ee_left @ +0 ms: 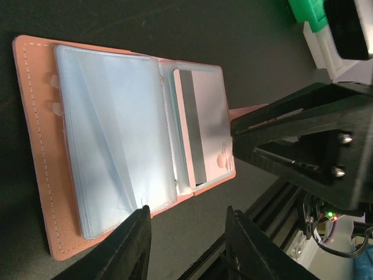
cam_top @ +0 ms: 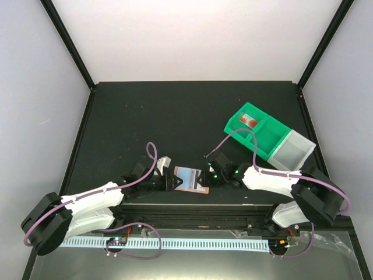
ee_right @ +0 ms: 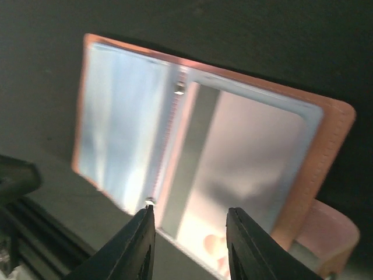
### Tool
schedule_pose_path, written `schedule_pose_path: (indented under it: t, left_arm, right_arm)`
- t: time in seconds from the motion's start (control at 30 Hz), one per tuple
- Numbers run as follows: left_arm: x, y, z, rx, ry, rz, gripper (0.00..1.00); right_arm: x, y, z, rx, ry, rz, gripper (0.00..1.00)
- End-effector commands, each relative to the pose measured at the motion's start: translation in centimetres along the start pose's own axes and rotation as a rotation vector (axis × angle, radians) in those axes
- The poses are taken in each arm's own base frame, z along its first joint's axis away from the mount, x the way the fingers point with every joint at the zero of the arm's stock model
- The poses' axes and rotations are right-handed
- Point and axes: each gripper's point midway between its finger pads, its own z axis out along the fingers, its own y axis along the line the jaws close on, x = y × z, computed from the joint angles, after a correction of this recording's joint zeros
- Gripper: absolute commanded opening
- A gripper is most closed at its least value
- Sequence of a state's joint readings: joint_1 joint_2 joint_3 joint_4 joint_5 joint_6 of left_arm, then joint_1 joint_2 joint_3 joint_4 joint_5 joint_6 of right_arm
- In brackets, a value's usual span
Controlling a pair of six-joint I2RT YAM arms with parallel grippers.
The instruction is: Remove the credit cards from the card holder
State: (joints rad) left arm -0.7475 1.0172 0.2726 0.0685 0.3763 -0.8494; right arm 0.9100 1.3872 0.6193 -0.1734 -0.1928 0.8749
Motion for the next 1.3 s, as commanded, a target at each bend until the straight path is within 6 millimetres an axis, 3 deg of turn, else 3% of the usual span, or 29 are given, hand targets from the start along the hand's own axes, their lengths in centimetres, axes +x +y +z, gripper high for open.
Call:
schedule_pose_path:
  t: [0.0,0.2,0.33,0.57,0.7,0.9,1.03,1.27]
  left_arm:
    - [-0.4,-1.4,0.3,0.057,0.001,-0.002,0.36]
    - [-0.7,-1.8,0.7,0.075,0.003,-0.006,0.33]
    - [-0.7,-1.9,1.2,0.079,0.019,-0.01,0.32]
    - [-0.7,-2.0,2.0,0.089,0.04,-0.022,0.29]
    - [-0.7,-2.4,2.4,0.109,0.05,-0.02,0.31]
    - [-0.5,-2.6,3.0,0.122,0.085,-0.028,0.32]
    - [-0.1,-2.3,3.6,0.116,0.113,-0.038,0.31]
    - [0.0,-1.6,4.1,0.09,0.123,-0.046,0.33]
  right_arm:
    - [-0.3,-1.4,1.0,0.046,-0.044,-0.006,0.36]
    - [0.1,-3.4,2.0,0.109,-0.049,-0.026,0.34]
    - [0.0,-3.2,2.3,0.097,-0.054,-0.056,0.28]
    - [-1.5,-2.8,-0.1,0.149,-0.105,-0.081,0.28]
    - [-1.1,-2.7,-0.8,0.133,-0.106,-0.048,0.29]
    - [-0.8,-2.4,0.3,0.088,-0.099,-0.034,0.28]
    - [-0.5,-2.9,1.5,0.105,-0.069,-0.031,0.22]
    - [-0.6,-3.2,2.0,0.122,-0.069,-0.059,0.11]
